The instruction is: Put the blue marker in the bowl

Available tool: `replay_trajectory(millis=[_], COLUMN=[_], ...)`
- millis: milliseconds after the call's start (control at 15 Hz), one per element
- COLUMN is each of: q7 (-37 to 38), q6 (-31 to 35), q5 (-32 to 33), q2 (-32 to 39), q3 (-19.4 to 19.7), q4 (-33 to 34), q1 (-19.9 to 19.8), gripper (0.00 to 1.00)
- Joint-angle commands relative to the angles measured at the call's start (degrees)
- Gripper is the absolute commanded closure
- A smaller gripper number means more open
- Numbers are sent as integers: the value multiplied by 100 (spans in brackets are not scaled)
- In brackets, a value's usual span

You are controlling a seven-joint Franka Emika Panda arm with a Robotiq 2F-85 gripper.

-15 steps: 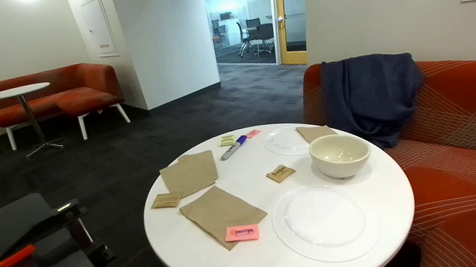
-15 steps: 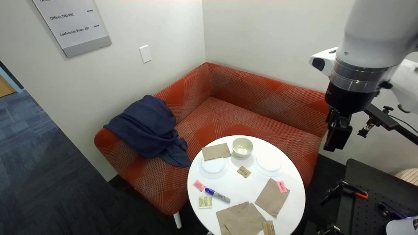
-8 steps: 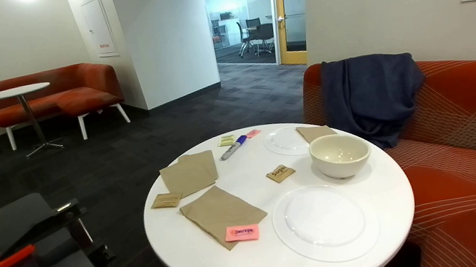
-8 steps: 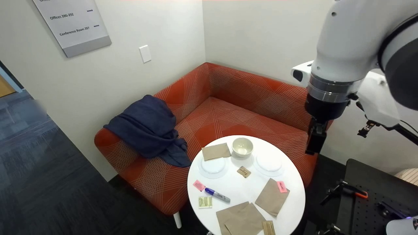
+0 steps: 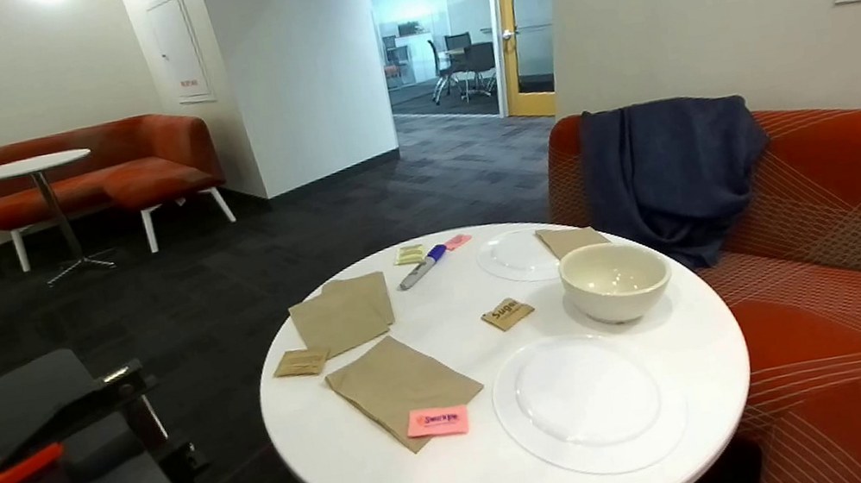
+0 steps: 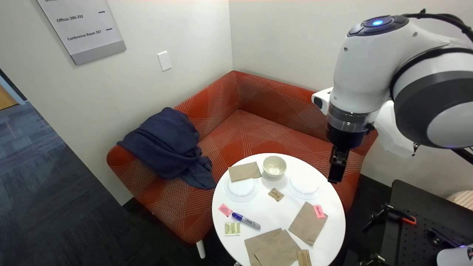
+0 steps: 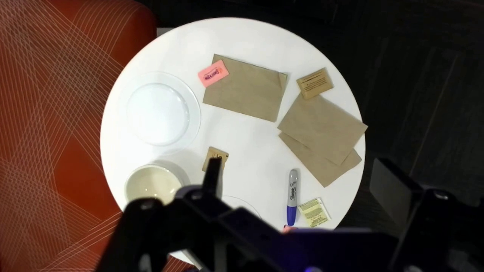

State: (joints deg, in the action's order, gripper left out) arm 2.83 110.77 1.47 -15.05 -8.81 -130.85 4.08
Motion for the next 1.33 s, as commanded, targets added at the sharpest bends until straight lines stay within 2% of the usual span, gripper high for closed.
replay_trajectory(millis=[0, 533, 1267], q7=[41, 147, 260], q6=[421, 1780, 2894], q5=[112, 458, 909], q2=[140, 558, 1889], q3=[70, 71, 274], q4=[-175, -663, -479], q1=[47, -2, 21], gripper=[0, 0, 0])
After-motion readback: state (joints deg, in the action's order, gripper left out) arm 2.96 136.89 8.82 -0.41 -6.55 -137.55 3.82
